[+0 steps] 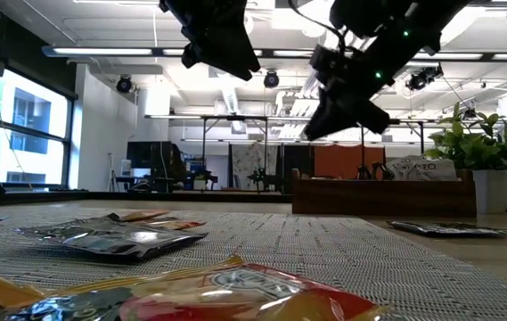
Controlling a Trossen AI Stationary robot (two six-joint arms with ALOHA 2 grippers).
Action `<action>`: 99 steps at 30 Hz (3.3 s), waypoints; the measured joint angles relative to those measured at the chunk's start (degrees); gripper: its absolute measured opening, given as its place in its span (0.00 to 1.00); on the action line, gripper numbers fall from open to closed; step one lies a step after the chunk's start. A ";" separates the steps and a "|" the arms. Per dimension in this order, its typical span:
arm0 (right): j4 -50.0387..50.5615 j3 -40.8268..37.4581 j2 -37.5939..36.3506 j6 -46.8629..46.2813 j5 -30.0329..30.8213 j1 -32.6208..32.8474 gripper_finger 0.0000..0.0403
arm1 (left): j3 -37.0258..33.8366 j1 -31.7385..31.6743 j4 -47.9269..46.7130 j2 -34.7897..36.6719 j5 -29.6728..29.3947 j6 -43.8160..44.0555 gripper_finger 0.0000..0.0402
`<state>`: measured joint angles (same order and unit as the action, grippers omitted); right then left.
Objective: Pick & Place Tea
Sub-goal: Put the white orange tea bag in the right section of the wooden organizer
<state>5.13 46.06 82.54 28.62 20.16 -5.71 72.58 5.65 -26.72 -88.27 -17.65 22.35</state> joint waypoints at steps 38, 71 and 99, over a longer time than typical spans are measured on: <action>12.47 -0.02 -4.04 -33.27 -7.07 23.51 0.23 | -11.20 22.39 -15.84 4.55 -9.36 29.51 0.33; 6.21 -0.04 -4.04 -35.64 3.38 23.34 0.23 | -17.69 22.86 3.27 -14.25 -5.73 30.95 0.31; 0.82 -0.04 -4.04 -31.93 6.30 23.20 0.23 | 4.26 16.65 -2.03 -15.01 -3.99 -9.95 0.00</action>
<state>5.94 46.02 78.50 -3.31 26.46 17.49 76.83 22.30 -28.75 -103.28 -21.64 12.40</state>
